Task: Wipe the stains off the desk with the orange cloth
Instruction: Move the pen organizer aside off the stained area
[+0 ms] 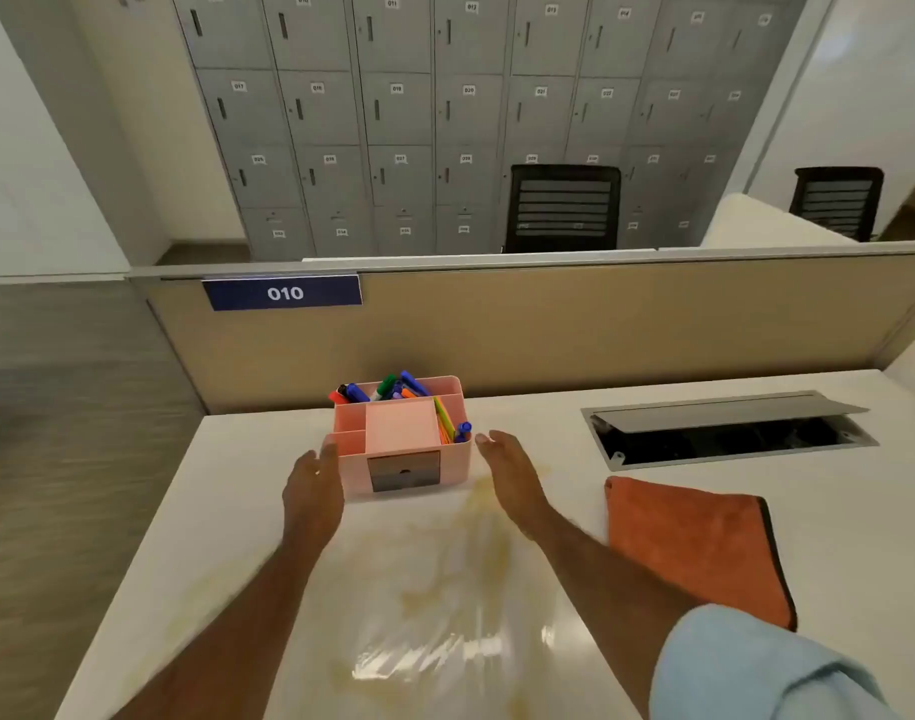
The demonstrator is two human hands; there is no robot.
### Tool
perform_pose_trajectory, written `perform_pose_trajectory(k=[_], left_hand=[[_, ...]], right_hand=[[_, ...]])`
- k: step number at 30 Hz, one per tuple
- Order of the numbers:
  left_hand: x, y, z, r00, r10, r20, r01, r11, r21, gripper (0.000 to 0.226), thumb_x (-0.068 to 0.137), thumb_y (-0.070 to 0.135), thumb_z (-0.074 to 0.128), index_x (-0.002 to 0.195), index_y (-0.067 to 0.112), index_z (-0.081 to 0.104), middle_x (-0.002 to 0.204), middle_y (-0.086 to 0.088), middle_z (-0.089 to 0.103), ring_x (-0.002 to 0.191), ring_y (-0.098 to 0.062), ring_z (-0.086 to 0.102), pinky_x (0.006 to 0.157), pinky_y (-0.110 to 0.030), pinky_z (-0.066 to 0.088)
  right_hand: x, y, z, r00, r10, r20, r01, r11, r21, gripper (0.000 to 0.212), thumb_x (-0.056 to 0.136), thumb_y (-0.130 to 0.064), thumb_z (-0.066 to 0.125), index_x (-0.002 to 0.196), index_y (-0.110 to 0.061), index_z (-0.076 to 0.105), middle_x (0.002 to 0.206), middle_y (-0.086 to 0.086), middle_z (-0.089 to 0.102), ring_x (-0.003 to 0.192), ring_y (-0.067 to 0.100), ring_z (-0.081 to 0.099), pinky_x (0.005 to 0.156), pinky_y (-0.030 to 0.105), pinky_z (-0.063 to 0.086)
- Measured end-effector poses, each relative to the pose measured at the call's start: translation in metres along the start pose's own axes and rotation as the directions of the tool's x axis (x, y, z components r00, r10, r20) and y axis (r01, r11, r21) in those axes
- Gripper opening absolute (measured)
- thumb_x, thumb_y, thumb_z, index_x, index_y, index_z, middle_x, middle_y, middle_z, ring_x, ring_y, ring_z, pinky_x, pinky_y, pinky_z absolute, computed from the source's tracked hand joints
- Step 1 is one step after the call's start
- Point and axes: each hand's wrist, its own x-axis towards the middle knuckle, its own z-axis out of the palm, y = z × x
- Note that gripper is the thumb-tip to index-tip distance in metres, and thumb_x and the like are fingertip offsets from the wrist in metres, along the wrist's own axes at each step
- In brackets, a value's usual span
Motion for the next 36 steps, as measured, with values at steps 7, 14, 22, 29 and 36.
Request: perform_pose_trajectory(k=[7, 14, 22, 29, 36], left_hand=[[0.040, 0.006, 0.001, 0.982, -0.082, 0.171, 0.076, 0.996, 0.043, 0.037, 0.093, 0.016, 0.058, 0.129, 0.012, 0.053, 0.129, -0.012, 0.058, 0.101, -0.025, 0.058, 0.083, -0.039, 0.058], [0.055, 0.006, 0.008, 0.984, -0.113, 0.136, 0.120, 0.992, -0.042, 0.042, 0.085, 0.004, 0.064, 0.126, 0.002, 0.058, 0.125, -0.016, 0.064, 0.103, -0.034, 0.066, 0.092, -0.047, 0.055], [0.085, -0.007, -0.023, 0.992, -0.033, 0.121, 0.031, 0.999, 0.020, 0.031, 0.086, 0.010, 0.066, 0.115, 0.001, 0.064, 0.113, -0.013, 0.070, 0.091, -0.030, 0.071, 0.086, -0.043, 0.058], [0.121, -0.021, -0.091, 0.999, -0.025, 0.042, 0.031, 0.988, -0.151, 0.024, 0.088, -0.002, 0.046, 0.099, -0.009, 0.067, 0.074, -0.023, 0.069, 0.050, -0.028, 0.069, 0.054, -0.040, 0.061], [0.139, -0.029, -0.118, 0.998, -0.059, 0.020, 0.061, 0.990, -0.126, 0.026, 0.090, -0.006, 0.048, 0.112, -0.010, 0.063, 0.083, -0.023, 0.068, 0.054, -0.027, 0.068, 0.045, -0.030, 0.057]], right_hand=[[0.035, -0.010, 0.021, 0.994, 0.106, 0.036, -0.112, 0.967, 0.230, 0.023, 0.101, -0.044, 0.039, 0.116, -0.032, 0.051, 0.116, -0.011, 0.049, 0.110, 0.015, 0.050, 0.095, 0.036, 0.040], [0.041, -0.001, 0.034, 0.991, 0.124, 0.049, -0.133, 0.936, 0.326, 0.016, 0.101, -0.031, 0.046, 0.089, -0.036, 0.056, 0.099, -0.004, 0.062, 0.098, 0.015, 0.060, 0.091, 0.043, 0.051], [0.043, -0.012, 0.072, 0.995, 0.073, 0.071, -0.092, 0.940, 0.328, 0.019, 0.101, -0.030, 0.046, 0.091, -0.040, 0.058, 0.097, -0.008, 0.064, 0.092, 0.010, 0.060, 0.086, 0.039, 0.051], [0.038, -0.050, 0.139, 0.968, -0.045, 0.246, -0.055, 0.922, 0.384, 0.023, 0.100, -0.035, 0.045, 0.122, -0.031, 0.054, 0.098, -0.012, 0.065, 0.091, 0.005, 0.060, 0.079, 0.027, 0.048], [0.037, -0.065, 0.189, 0.957, -0.023, 0.288, -0.089, 0.925, 0.370, 0.044, 0.099, -0.045, 0.041, 0.138, -0.023, 0.042, 0.124, 0.005, 0.063, 0.117, 0.021, 0.057, 0.099, 0.040, 0.047]])
